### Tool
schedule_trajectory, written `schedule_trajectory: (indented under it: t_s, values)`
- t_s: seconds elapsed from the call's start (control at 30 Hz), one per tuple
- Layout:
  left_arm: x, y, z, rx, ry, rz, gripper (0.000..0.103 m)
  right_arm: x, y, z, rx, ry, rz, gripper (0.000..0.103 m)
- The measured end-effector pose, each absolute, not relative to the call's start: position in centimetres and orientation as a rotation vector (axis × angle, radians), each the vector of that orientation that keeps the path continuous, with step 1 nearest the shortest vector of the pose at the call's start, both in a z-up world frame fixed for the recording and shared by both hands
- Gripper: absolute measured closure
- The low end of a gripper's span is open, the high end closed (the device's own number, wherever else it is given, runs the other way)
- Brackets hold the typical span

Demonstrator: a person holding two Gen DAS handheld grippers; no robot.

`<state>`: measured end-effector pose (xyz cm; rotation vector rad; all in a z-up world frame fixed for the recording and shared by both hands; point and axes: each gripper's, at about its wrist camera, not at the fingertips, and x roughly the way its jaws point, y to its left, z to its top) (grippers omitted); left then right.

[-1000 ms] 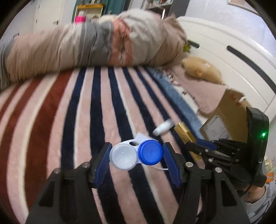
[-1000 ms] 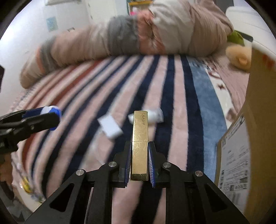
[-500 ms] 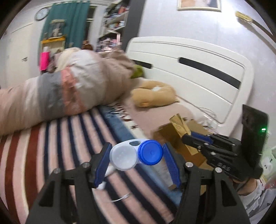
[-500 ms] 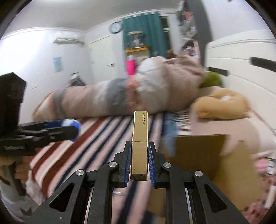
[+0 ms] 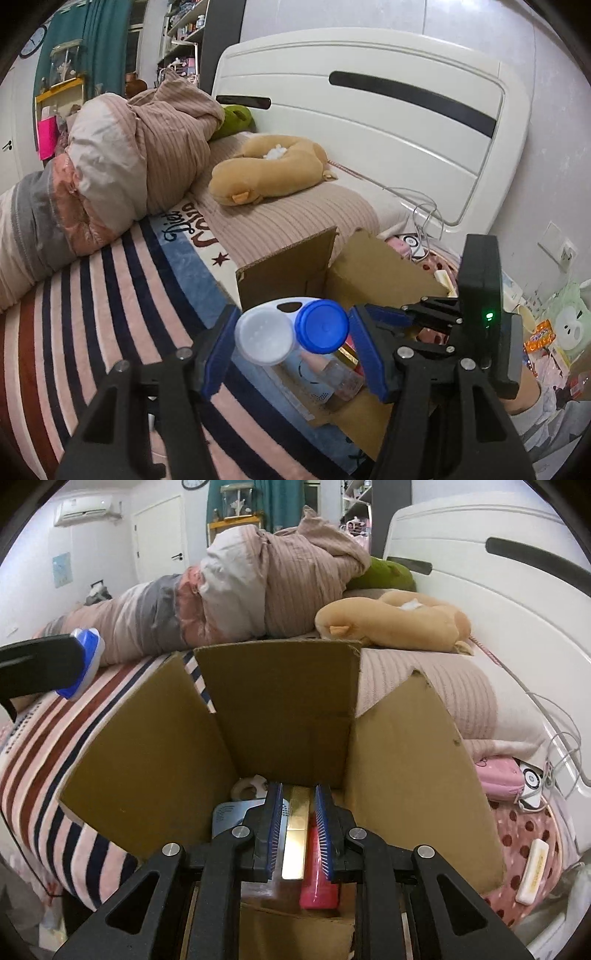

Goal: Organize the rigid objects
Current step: 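Lower the lens case and gold tube into the box, opening both grippers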

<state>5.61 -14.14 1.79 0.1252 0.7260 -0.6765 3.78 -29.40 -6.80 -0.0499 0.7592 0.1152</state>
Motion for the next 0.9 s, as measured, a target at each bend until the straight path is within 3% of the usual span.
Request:
schedule_trajectory:
  t_s: [0.63,0.7,0.77,0.9]
  values:
    - [9.6,-20.1,-1.2,0.263,0.882,-0.624,0.045,2.9,-31.2,-6.5,0.001,0.72,0.182,0.089]
    - [9.8,-19.9,-1.4,0.257,0.888,-0.616,0.042,2.7,-31.3,-6.5,0.002,0.717,0.18,0.088]
    - [9.6,-19.5,-1.2,0.243,0.878,-0.603,0.031,2.6,-31.2,-6.3,-0.003,0.714,0.177,0.085]
    - [8.5,-17.6,0.5,0.21,0.828,-0.6,0.029,2.1,-30.5,-5.7,-0.013,0.705,0.169,0.084]
